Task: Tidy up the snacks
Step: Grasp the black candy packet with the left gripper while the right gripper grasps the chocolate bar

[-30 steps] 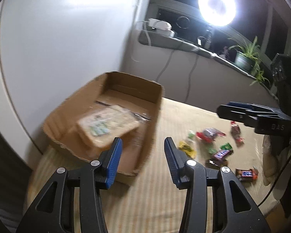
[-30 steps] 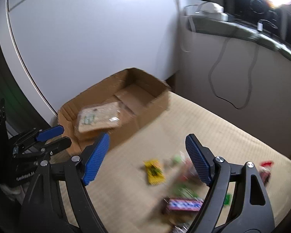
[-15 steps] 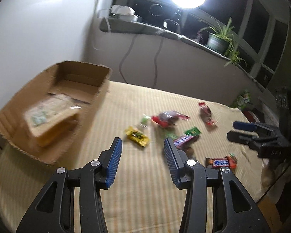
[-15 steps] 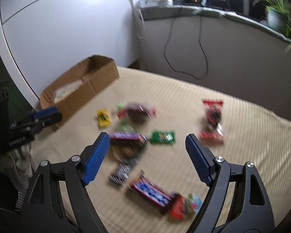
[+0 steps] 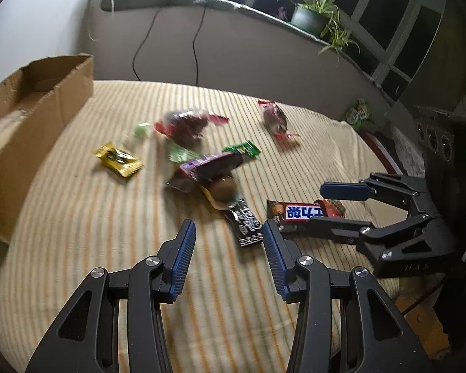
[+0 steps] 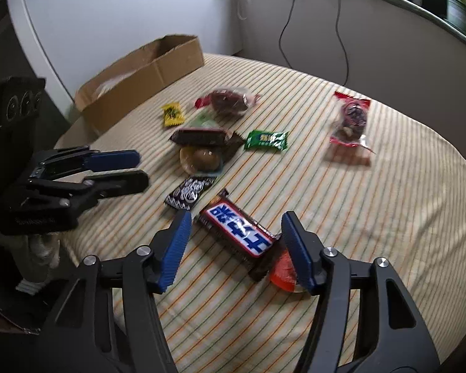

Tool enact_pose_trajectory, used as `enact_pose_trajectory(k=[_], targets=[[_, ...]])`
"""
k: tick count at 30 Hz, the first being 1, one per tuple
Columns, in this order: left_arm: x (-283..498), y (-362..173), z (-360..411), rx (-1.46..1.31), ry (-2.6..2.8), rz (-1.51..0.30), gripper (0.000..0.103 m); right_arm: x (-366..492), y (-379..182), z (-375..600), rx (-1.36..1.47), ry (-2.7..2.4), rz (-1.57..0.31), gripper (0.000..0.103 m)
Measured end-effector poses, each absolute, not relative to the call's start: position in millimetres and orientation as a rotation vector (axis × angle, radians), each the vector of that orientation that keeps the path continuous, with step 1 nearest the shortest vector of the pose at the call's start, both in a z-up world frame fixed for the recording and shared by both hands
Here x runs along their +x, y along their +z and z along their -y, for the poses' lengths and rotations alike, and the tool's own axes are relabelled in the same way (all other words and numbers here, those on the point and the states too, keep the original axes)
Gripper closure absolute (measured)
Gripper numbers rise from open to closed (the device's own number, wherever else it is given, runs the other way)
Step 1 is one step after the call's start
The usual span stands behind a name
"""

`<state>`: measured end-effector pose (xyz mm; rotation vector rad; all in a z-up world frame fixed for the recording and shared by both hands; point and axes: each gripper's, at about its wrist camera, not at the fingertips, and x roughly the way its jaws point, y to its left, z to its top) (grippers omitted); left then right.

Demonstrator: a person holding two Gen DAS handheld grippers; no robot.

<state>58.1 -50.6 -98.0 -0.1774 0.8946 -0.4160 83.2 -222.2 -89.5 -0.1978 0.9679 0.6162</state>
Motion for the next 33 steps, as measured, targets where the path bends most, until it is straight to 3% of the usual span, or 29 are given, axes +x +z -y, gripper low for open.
enact_pose_trajectory(k=[13,20,25,29,33], targets=[[76.1,-112.3,77.9,-0.106,-0.405,-0.946,0.059,91.8,-111.9,208.5,-0.353,0.644,-0.994,0.049],[79.6,-117.5,91.8,-0.027,-0.386,-0.935,0.059,100.0,-115.9,219.9,-0.335,0.632,-1.012,0.062],[80.3,-121.0,102.0,0.038,-0.364,-0.924,0.065,102.8,-117.0,223.7,-0.324,0.631,-1.012,0.065],[80.9,-121.7,100.4,0.046,-0.356,-0.920,0.079,104.0,-117.2,220.3,-0.329,0.627,-1.011,0.065],[79.2,-121.6,100.0,0.060,-0.357,-0.913,0.080,105.7,-118.4,214.9,-0.329,0.629,-1.012,0.065]])
